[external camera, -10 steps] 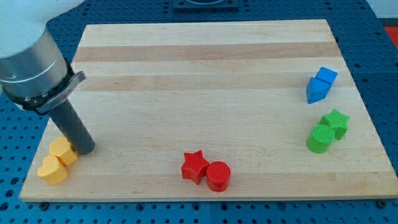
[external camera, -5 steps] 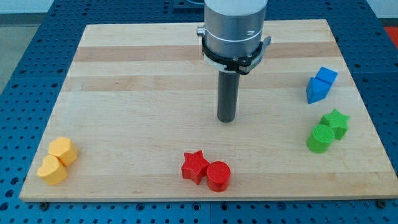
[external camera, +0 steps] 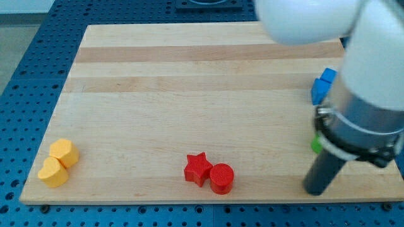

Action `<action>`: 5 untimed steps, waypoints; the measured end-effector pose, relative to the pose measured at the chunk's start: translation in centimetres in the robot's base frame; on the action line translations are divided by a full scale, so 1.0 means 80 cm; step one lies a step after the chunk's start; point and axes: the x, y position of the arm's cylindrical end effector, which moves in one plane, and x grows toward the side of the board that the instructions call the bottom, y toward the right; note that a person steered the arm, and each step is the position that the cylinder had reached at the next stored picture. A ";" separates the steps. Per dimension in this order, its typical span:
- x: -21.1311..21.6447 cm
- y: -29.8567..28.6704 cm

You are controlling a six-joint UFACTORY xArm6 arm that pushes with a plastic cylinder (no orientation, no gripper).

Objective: Place the green circle towards the top left corner of the board

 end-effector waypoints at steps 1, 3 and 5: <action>-0.074 0.038; -0.126 0.024; -0.182 -0.026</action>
